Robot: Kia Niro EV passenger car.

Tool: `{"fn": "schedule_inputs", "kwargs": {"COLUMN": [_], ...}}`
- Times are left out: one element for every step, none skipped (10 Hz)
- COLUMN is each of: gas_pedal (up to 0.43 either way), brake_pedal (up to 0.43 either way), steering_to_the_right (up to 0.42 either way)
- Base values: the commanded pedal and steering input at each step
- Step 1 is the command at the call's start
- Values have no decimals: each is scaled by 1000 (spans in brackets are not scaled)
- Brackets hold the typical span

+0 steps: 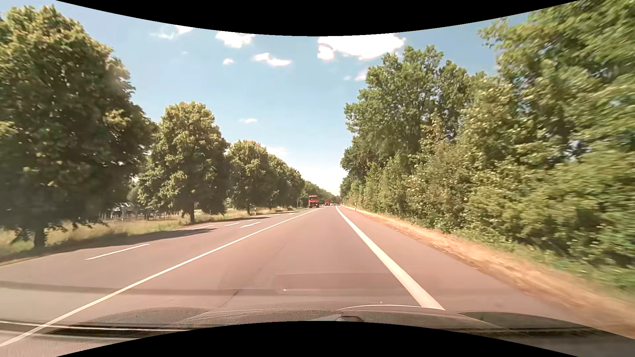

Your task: Follow the waypoints while adhering to traffic rules and regulations

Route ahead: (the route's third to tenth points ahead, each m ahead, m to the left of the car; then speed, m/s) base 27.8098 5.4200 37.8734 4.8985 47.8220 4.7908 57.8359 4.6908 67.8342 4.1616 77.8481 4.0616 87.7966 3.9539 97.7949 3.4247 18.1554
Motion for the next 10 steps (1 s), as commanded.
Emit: {"fn": "schedule_inputs", "kwargs": {"gas_pedal": [248,248,248,248,248,248,248,248,248,248], "brake_pedal": [0,0,0,0,0,0,0,0,0,0], "steering_to_the_right": [1,0,0,1,1,1,1,1,1,2]}}
